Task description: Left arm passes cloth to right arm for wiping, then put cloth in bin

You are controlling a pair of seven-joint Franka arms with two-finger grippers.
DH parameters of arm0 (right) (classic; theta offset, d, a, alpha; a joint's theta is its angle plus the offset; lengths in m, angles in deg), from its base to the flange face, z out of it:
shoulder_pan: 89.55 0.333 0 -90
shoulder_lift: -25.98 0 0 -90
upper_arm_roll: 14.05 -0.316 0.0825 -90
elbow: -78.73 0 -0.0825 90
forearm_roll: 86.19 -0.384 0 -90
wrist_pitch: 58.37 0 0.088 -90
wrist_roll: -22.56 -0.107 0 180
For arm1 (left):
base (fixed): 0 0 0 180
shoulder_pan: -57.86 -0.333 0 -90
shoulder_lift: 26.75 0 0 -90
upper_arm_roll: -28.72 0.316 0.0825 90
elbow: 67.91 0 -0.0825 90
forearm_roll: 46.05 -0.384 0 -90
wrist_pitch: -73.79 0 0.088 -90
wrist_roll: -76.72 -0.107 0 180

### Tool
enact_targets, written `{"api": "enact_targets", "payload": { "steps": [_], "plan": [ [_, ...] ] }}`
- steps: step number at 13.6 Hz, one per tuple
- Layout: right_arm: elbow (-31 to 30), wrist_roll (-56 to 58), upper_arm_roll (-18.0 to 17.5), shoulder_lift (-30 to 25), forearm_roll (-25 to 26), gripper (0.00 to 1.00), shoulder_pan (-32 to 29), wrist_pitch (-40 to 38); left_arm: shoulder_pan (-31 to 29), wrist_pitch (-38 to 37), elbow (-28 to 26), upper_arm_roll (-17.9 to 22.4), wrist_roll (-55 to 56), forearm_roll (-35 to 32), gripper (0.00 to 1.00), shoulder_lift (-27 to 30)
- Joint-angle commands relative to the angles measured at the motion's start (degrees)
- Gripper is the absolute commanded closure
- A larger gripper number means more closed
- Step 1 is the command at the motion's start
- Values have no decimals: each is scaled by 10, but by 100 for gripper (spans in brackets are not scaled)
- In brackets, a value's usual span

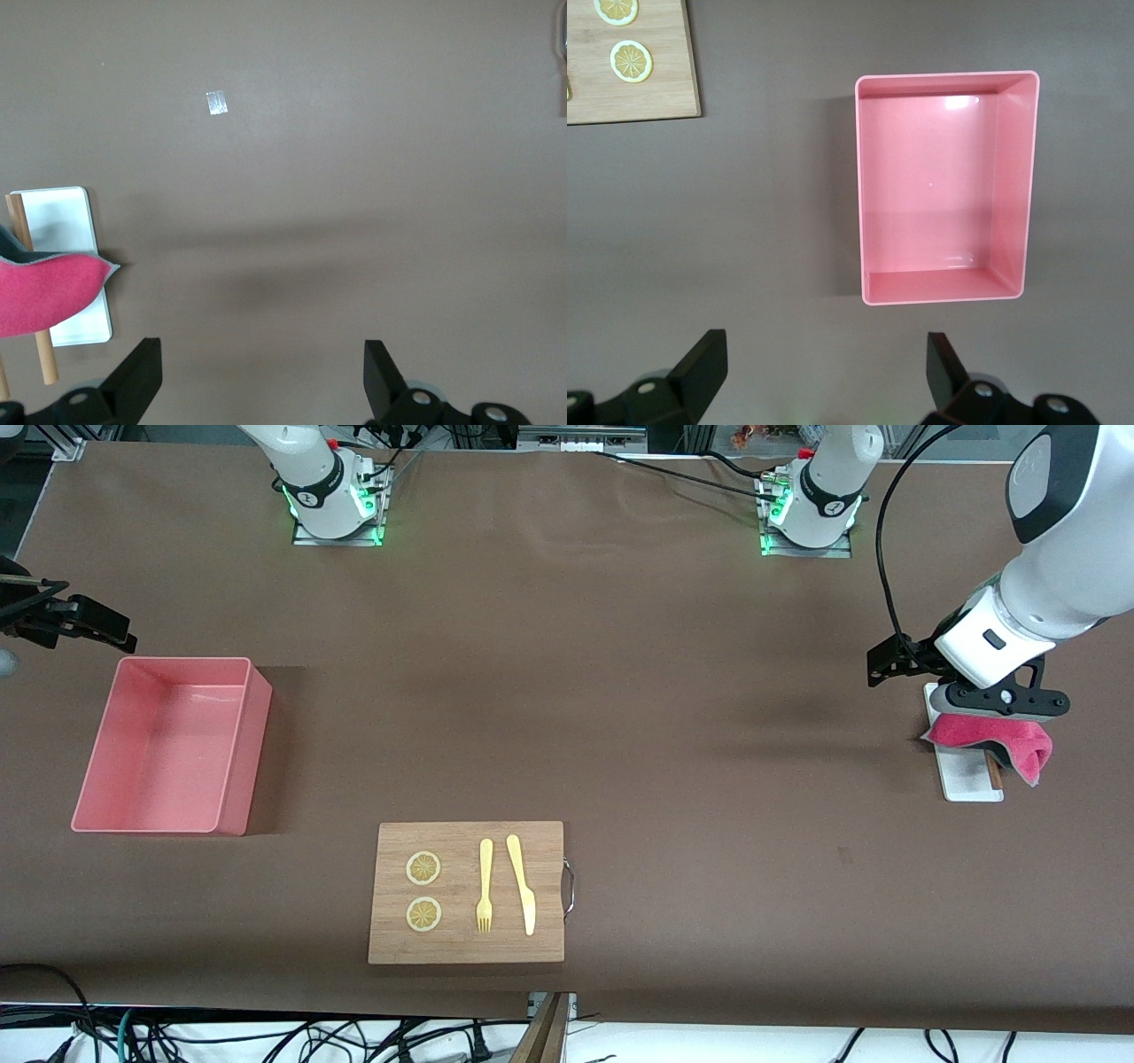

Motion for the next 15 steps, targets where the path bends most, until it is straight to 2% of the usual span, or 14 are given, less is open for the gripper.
{"api": "enact_targets", "payload": {
  "steps": [1, 10, 15],
  "plan": [
    [17, -8, -2, 8, -10, 1, -5, -6, 0, -35, 17, 0, -1, -4, 0, -8],
    [17, -8, -2, 8, -10, 1, -3, -6, 6, -57, 18, -1, 3, -5, 0, -8],
    [17, -8, -1, 8, -9, 1, -6, -6, 7, -58, 19, -1, 0, -5, 0, -31]
  ]
}}
